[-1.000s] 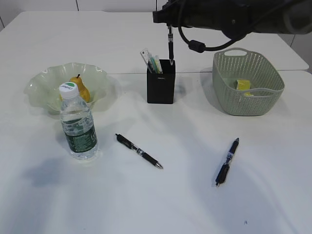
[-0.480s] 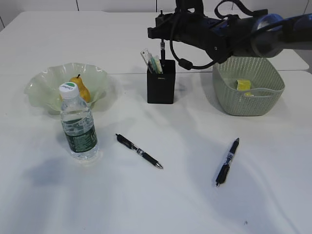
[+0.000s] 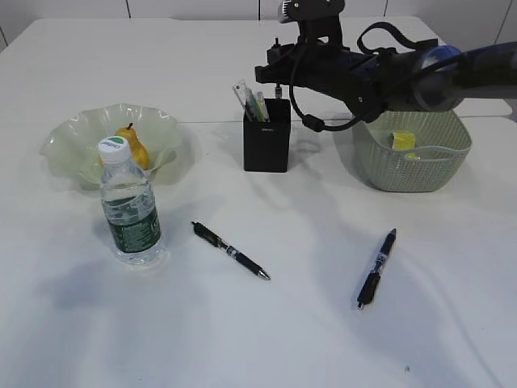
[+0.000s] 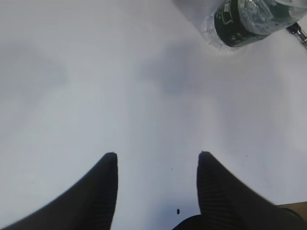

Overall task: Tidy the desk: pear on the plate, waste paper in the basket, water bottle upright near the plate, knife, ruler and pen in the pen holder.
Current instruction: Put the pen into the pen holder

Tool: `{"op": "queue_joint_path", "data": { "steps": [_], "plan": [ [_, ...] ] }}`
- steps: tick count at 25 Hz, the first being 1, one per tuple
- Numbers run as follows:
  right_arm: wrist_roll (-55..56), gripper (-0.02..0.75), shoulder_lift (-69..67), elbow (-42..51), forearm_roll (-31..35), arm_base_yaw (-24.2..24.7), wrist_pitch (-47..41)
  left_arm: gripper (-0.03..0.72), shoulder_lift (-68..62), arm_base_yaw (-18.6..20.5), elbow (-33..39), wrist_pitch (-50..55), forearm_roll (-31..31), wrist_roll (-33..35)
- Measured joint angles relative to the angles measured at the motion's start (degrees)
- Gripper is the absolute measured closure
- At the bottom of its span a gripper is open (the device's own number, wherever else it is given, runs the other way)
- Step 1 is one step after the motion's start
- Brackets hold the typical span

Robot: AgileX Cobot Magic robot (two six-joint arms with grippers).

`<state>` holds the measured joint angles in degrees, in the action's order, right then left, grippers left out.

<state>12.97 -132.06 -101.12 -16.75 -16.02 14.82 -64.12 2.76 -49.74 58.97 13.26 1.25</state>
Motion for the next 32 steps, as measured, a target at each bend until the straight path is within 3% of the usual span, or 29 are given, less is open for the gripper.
{"op": "queue_joint_path", "data": {
  "steps": [6,14,32],
  "plan": [
    [2.8,0.590,-0.1,0.0,-0.3,0.0,-0.5,0.313,0.0,0.0,0.0,0.0,0.0,0.0],
    [3.5,0.421,-0.1,0.0,-1.0,0.0,-1.2,0.313,0.0,0.0,0.0,0.2,0.0,0.0],
    [2.7,0.411,12.1,0.0,-1.9,0.0,-30.5,0.313,0.0,0.0,0.0,1.1,0.0,0.0]
  ]
}}
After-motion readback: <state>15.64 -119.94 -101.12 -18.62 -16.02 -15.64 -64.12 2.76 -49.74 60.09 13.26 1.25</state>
